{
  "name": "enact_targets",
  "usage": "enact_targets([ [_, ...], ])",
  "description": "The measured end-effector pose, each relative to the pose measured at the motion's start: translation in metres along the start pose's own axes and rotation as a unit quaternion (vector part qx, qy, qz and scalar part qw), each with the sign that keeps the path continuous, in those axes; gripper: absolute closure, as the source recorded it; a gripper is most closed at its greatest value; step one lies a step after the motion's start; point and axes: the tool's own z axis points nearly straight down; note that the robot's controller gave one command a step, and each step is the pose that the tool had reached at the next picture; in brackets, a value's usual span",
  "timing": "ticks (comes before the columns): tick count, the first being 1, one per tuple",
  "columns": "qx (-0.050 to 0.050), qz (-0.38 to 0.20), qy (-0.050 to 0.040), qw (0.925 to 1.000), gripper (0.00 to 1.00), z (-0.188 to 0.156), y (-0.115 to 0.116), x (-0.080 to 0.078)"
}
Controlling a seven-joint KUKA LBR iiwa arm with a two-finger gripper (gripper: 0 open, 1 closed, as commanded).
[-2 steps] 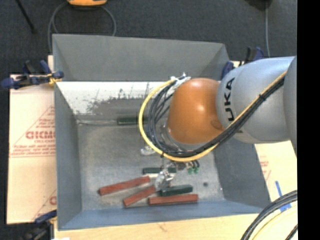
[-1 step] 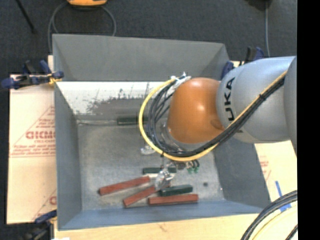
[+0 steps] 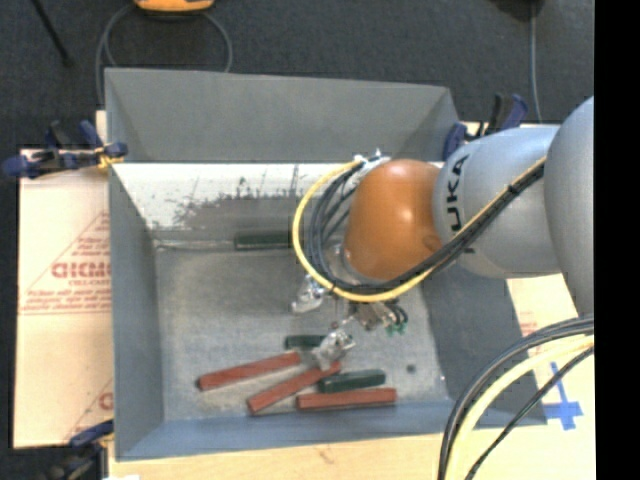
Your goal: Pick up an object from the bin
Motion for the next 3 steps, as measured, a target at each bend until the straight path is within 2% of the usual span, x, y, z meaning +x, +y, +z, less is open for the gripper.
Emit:
enact_targets([
  [1,0.0,0.0,0.0,1.0,1.0,0.0,0.0,0.0],
  [2,0.005,0.002,-0.0014,1.0,1.0,-0.042,-0.009,0.023],
  [3,0.007,-0.226,-0.0024,0.9741,1.0,-0.191,-0.029,0.045],
])
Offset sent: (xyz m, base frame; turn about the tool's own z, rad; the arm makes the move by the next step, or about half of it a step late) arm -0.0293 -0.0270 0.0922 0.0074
